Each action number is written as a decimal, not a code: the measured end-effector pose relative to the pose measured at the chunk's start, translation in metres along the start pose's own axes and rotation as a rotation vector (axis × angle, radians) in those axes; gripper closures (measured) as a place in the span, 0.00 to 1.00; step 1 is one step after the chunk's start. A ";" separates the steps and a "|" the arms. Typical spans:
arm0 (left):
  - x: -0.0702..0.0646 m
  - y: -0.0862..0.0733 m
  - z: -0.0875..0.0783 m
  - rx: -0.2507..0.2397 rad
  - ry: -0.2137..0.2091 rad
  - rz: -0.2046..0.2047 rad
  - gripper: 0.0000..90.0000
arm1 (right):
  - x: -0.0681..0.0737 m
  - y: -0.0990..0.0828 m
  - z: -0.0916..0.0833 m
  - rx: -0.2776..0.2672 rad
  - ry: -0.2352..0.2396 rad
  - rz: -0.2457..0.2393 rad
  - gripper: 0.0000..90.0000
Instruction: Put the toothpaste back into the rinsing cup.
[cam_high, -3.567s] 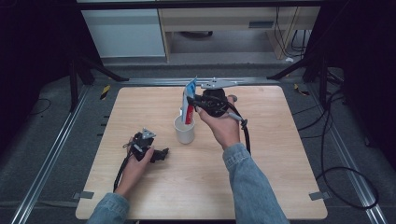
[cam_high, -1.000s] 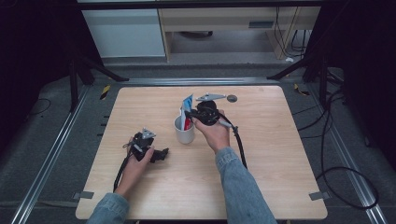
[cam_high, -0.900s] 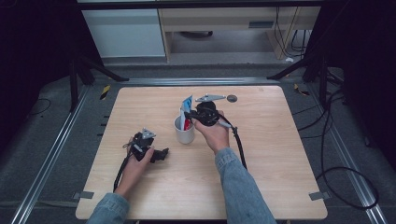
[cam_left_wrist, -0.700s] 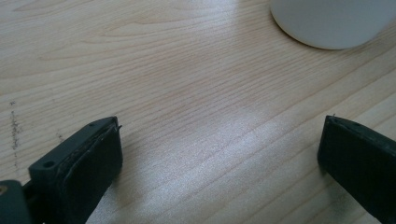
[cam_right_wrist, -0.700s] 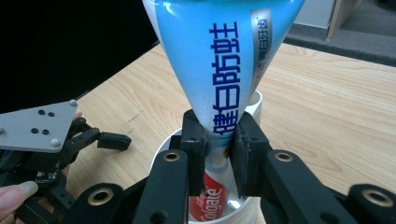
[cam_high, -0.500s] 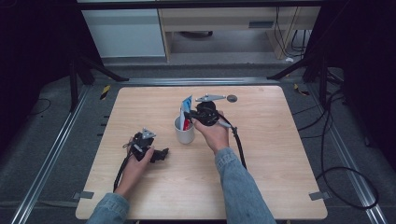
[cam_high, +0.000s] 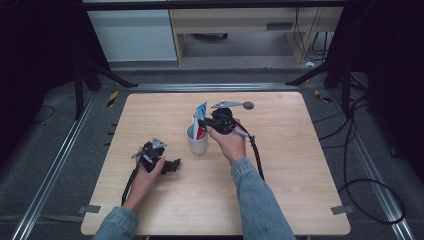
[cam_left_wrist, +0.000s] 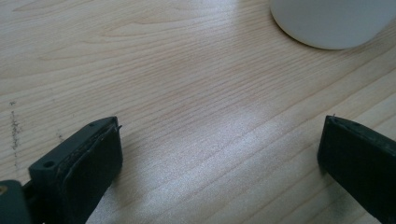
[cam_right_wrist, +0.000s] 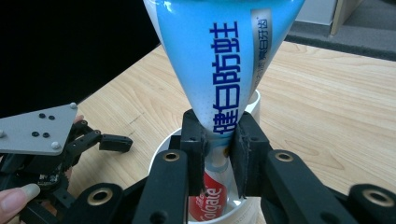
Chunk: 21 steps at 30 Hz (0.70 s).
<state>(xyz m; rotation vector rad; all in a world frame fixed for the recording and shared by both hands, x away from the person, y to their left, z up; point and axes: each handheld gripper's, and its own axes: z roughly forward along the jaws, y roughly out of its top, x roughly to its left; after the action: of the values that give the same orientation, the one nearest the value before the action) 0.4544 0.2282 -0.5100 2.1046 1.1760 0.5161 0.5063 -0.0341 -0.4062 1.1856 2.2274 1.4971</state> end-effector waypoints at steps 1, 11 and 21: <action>0.000 0.000 0.000 0.002 0.000 0.002 0.00 | -0.002 0.000 0.000 -0.002 0.002 0.006 0.85; 0.000 0.000 0.000 0.000 0.000 -0.001 0.00 | -0.008 -0.001 0.000 -0.010 0.006 0.026 0.84; 0.000 0.000 0.000 0.000 0.000 0.000 0.00 | -0.012 -0.003 0.000 -0.021 0.007 0.054 0.84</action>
<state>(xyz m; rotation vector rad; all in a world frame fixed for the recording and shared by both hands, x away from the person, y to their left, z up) 0.4544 0.2282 -0.5100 2.1042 1.1763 0.5160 0.5129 -0.0433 -0.4120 1.2458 2.1957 1.5426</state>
